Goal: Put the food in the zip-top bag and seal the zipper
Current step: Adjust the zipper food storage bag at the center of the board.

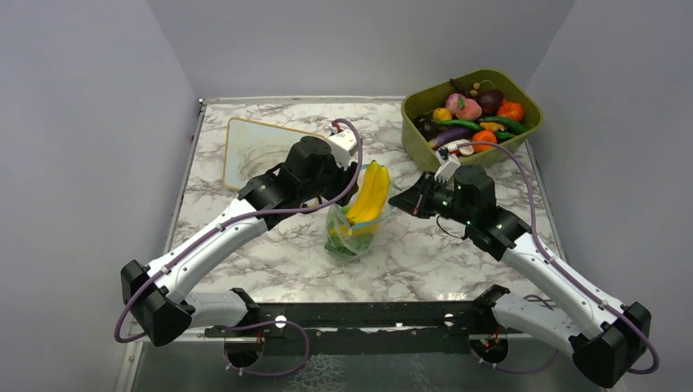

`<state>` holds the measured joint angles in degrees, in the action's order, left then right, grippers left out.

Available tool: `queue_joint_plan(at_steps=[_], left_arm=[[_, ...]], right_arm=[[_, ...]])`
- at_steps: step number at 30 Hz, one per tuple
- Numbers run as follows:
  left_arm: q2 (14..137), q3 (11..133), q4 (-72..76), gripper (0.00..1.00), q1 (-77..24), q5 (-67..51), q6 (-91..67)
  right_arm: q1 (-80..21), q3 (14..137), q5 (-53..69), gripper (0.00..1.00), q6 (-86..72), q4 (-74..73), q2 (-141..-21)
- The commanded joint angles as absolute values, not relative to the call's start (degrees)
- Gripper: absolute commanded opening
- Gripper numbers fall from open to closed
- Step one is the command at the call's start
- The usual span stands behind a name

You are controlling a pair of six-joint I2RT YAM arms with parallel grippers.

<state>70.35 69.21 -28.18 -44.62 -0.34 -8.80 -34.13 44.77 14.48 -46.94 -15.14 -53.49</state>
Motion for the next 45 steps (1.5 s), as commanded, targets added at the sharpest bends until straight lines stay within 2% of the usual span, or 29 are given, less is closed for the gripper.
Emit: queue_joint_plan(at_steps=[1, 5, 12, 15, 17, 19, 20, 26, 30, 34, 38, 40, 42, 45], left_arm=[[70.9, 72.0, -27.5, 0.56, -44.1, 4.2, -6.5], [70.9, 72.7, -27.5, 0.57, -43.3, 3.5, -4.7], [71.2, 71.0, -27.3, 0.37, -42.3, -4.8, -6.7], [71.5, 71.2, -27.0, 0.32, -42.1, -6.6, -6.9], [71.7, 71.5, -27.0, 0.2, -42.0, -8.4, -7.1], [71.4, 71.8, -26.6, 0.03, -42.0, -10.2, -6.8], [71.0, 71.9, -26.2, 0.0, -42.0, -10.7, -6.5], [65.8, 74.8, -21.5, 0.0, -42.0, -11.1, -8.0], [60.6, 70.9, -14.1, 0.0, -42.0, -9.6, -11.0], [59.6, 69.2, -15.0, 0.0, -41.8, -2.0, -9.8], [59.1, 69.1, -14.5, 0.0, -41.7, -1.2, -10.2], [59.2, 68.5, -12.7, 0.0, -41.7, -2.4, -10.8], [60.2, 68.0, -10.3, 0.0, -41.7, -6.4, -13.0], [62.2, 67.7, -8.7, 0.0, -41.7, -11.7, -15.6]], right_arm=[[-34.2, 44.3, 16.3, 0.01, -45.4, -11.6, -52.7], [-34.2, 44.0, 16.4, 0.01, -45.4, -11.3, -52.7], [-34.2, 44.2, 16.0, 0.01, -44.8, -11.0, -52.8], [-34.2, 44.0, 16.3, 0.01, -44.7, -10.5, -53.2], [-34.2, 44.0, 16.8, 0.01, -44.7, -10.3, -53.4], [-34.2, 44.3, 17.2, 0.01, -44.9, -10.3, -53.5], [-34.1, 44.7, 17.6, 0.01, -45.1, -9.9, -53.3], [-34.2, 51.6, 19.9, 0.01, -47.0, -10.7, -51.5], [-34.2, 49.6, 14.7, 0.01, -48.1, -7.8, -48.4], [-34.2, 48.8, 10.0, 0.01, -47.3, -7.1, -47.6], [-34.2, 48.6, 7.1, 0.01, -47.3, -4.3, -46.7], [-34.2, 47.0, 10.1, 0.01, -50.0, 0.0, -47.3], [-34.3, 44.2, 18.3, 0.01, -54.2, 8.0, -50.3], [-34.4, 46.8, 18.8, 0.01, -51.4, 4.1, -53.3]])
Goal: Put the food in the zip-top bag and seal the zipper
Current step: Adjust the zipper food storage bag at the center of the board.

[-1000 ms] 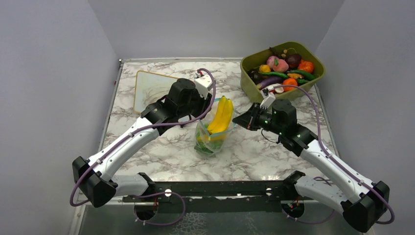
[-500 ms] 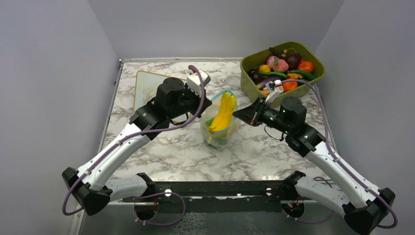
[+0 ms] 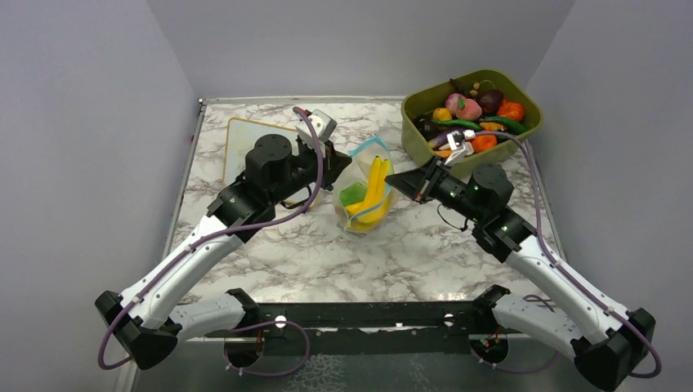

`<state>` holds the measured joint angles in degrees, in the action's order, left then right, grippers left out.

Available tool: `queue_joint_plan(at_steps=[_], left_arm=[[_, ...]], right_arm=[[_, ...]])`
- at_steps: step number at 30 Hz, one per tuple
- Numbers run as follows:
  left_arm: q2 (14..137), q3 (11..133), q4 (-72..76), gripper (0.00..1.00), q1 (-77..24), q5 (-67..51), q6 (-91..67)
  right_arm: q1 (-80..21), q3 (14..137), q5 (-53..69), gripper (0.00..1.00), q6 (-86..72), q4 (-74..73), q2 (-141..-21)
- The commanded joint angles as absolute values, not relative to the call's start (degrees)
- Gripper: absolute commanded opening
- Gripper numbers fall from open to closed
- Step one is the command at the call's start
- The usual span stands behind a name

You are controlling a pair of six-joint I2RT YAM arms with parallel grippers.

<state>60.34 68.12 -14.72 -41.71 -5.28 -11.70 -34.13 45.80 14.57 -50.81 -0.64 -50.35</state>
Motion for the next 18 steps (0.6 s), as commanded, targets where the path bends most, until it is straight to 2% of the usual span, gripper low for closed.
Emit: queue_joint_plan(at_steps=[1, 6, 11, 18], left_arm=[[62.3, 67.7, -9.1, 0.0, -41.7, -11.6, -15.7], [59.0, 68.8, -14.4, 0.0, -41.5, -2.6, -12.2], [58.7, 71.8, -17.0, 0.0, -41.3, -2.8, -11.5], [60.2, 70.3, -15.7, 0.0, -41.3, -13.5, -11.5]], right_arm=[[-34.4, 46.9, 16.2, 0.01, -50.5, 2.8, -52.3], [-34.4, 49.1, 1.7, 0.01, -47.5, -6.1, -48.3], [-34.4, 44.8, 9.6, 0.01, -51.6, -0.5, -50.1], [-34.5, 39.5, 19.7, 0.01, -55.9, 5.6, -53.7]])
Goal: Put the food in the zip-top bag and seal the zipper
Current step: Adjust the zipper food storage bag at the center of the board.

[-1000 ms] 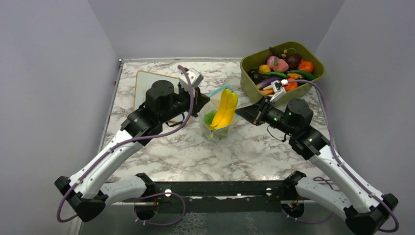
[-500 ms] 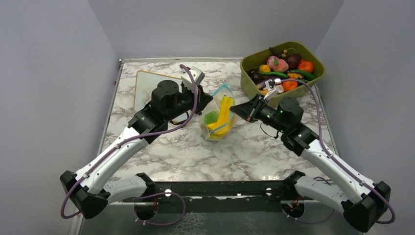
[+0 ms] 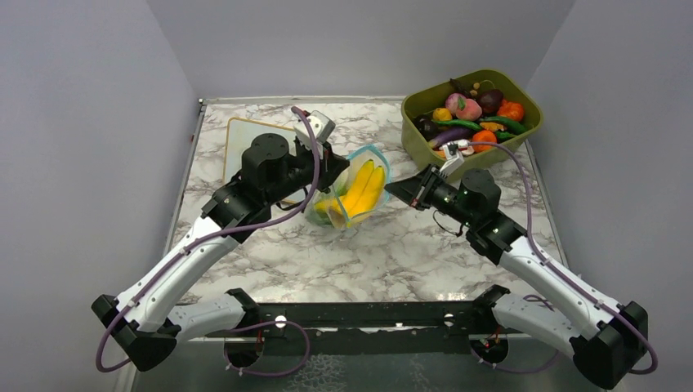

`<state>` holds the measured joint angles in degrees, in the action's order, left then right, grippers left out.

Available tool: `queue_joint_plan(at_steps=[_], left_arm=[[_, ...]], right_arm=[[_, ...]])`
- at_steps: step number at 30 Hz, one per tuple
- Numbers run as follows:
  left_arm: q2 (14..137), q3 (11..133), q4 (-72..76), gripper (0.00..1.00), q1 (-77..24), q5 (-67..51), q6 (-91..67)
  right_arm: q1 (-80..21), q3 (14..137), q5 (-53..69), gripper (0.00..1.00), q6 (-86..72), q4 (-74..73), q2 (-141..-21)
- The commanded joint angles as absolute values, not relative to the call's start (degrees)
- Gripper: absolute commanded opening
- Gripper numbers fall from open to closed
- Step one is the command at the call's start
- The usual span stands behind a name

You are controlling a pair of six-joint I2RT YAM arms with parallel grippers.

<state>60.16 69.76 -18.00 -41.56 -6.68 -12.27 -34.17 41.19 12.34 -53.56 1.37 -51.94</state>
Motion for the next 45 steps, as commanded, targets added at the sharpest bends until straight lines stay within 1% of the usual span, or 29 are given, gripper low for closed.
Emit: queue_joint_plan(at_steps=[1, 7, 10, 11, 15, 19, 22, 27, 33, 36, 41, 45], left_arm=[[60.3, 69.9, -15.8, 0.0, -41.3, -14.5, -11.1], [59.7, 64.9, -16.1, 0.0, -41.3, -15.5, -11.2], [58.8, 61.6, -13.8, 0.0, -41.3, -16.2, -12.1], [58.8, 61.0, -13.3, 0.0, -41.3, -16.5, -12.2], [59.0, 60.1, -13.1, 0.0, -41.3, -16.8, -12.3], [58.4, 59.2, -12.3, 0.0, -41.3, -17.3, -12.5], [57.9, 58.8, -11.9, 0.0, -41.3, -17.4, -12.2], [57.2, 57.9, -10.7, 0.0, -41.3, -18.5, -9.6], [57.3, 56.9, -10.4, 0.0, -41.3, -19.5, -3.4], [57.4, 55.8, -9.8, 0.0, -41.3, -20.2, -1.9], [55.9, 50.7, -4.6, 0.0, -41.3, -22.0, 0.2], [55.1, 48.3, -2.6, 0.0, -41.3, -21.2, 0.6]], right_arm=[[-34.4, 39.3, 21.0, 0.01, -54.9, 5.6, -54.0], [-34.4, 37.1, 22.4, 0.02, -49.0, 2.3, -53.7], [-34.4, 37.2, 21.0, 0.06, -47.0, -1.6, -54.3], [-34.4, 37.2, 20.5, 0.09, -46.6, -2.6, -54.4], [-34.4, 38.7, 18.0, 0.27, -43.6, -6.7, -54.4], [-34.4, 42.6, 11.5, 0.42, -40.8, -12.9, -52.9], [-34.4, 46.0, 8.8, 0.48, -37.1, -15.4, -52.3], [-34.5, 54.4, 3.3, 0.54, -28.5, -22.5, -54.1], [-34.4, 64.6, -4.1, 0.56, -19.8, -27.9, -59.4], [-34.4, 68.6, -11.8, 0.56, -15.7, -28.1, -62.8], [-33.7, 73.3, -24.3, 0.56, -10.0, -27.5, -69.9], [-30.5, 75.5, -27.6, 0.55, -7.0, -25.6, -75.4]])
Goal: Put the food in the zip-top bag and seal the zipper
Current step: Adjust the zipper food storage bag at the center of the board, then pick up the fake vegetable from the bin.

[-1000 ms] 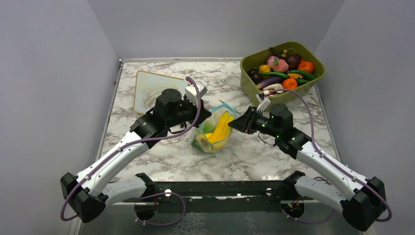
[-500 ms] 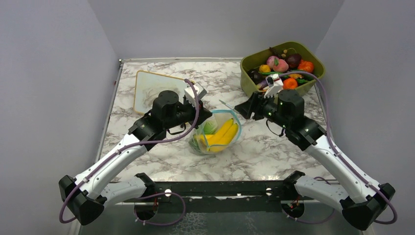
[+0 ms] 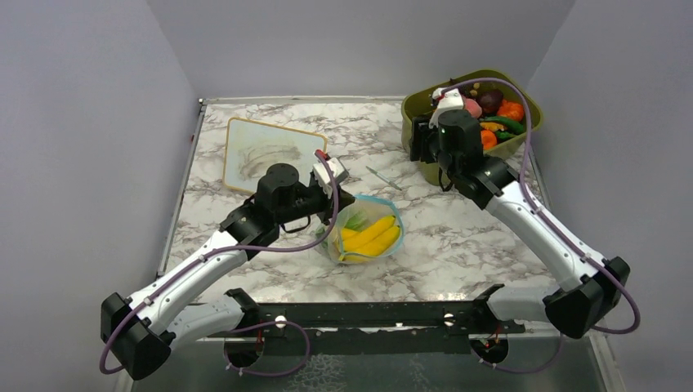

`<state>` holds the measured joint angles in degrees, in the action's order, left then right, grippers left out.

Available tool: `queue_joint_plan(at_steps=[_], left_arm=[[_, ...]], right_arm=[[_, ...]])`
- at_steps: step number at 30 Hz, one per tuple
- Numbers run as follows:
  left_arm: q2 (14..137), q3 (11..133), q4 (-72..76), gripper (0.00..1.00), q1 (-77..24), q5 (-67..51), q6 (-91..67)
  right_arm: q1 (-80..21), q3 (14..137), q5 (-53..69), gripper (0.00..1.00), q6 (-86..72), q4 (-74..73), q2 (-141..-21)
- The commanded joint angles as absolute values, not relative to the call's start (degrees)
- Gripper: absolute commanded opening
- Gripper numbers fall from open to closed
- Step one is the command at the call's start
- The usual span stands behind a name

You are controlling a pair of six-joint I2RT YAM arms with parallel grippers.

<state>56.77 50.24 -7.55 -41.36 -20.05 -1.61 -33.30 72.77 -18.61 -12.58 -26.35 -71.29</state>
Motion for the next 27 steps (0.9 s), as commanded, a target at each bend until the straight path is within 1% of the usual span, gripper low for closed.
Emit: queue_joint_plan(at_steps=[1, 5, 8, 14, 18, 23, 27], left_arm=[[54.9, 47.6, -1.9, 0.0, -41.4, -21.2, 0.3], [52.9, 43.6, 2.1, 0.0, -41.3, -20.9, -0.7], [51.9, 43.1, 1.5, 0.0, -41.3, -20.4, 0.1], [50.5, 42.3, 1.2, 0.0, -41.3, -17.9, 0.9], [49.6, 41.6, 1.4, 0.0, -41.3, -17.0, 1.4], [49.3, 41.6, 1.0, 0.0, -41.3, -16.2, 2.1], [49.2, 41.7, 1.0, 0.0, -41.3, -16.1, 2.2]], right_arm=[[-29.2, 76.1, -27.4, 0.55, -6.5, -25.2, -76.8], [-24.1, 78.9, -27.7, 0.53, -5.2, -24.7, -82.8], [-20.8, 80.2, -26.4, 0.5, -4.0, -22.2, -86.6], [-17.0, 84.0, -22.5, 0.47, 0.6, -17.2, -94.4], [-14.5, 89.4, -20.7, 0.44, 1.1, -17.2, -101.5], [-12.7, 95.4, -22.2, 0.43, 3.0, -18.0, -108.1], [-11.2, 96.2, -19.4, 0.43, 4.6, -15.8, -111.2]])
